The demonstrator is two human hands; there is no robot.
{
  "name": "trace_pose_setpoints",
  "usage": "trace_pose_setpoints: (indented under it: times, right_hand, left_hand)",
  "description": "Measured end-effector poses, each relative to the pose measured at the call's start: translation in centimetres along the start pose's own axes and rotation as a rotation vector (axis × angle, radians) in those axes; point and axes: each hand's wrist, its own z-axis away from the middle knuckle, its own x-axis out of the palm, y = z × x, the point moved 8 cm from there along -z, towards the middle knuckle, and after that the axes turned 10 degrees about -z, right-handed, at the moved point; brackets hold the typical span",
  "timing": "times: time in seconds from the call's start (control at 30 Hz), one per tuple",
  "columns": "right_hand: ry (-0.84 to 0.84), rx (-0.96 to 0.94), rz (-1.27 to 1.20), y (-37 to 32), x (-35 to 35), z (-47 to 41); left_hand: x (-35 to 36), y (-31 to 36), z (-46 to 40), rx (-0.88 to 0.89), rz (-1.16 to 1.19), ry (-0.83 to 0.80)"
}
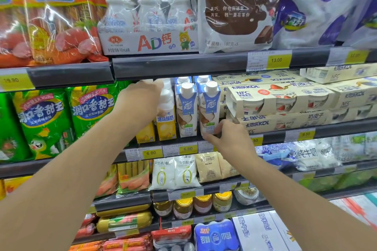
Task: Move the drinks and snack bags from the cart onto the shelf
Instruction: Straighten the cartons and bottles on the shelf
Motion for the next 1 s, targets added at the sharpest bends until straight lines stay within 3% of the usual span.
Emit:
trace_pose_setpoints:
  times: [0.13,0.4,0.53,0.77,1.0]
  right_hand:
    - [-0.053,-0.062,0.034,-2.5,1.6,0.1]
    - [-0.096,-0.172,0.068,-6.8,4.1,0.2]
    - [-0.104,-0.179,0.118,-8.0,5.5,-0.4]
    - [-0.108,-0.176,0.248,-8.2,7.6,-0.7]
    - [-0.138,-0.149,0.294,-8.8,8.1,-0.9]
  left_hand:
    - [0.0,0.3,-0.4,0.022,-0.04,-0.007]
    - [-0.3,-1.7,1.1,-0.015,0.028,0.132]
    - [1.7,-5.6,2.8,-0.138,0.217,0.192]
    - [6.6,-6.7,2.9,-0.208,0.585,0.08]
    - [7.2,-6.4,2.1,-0.171,0.617,0.112]
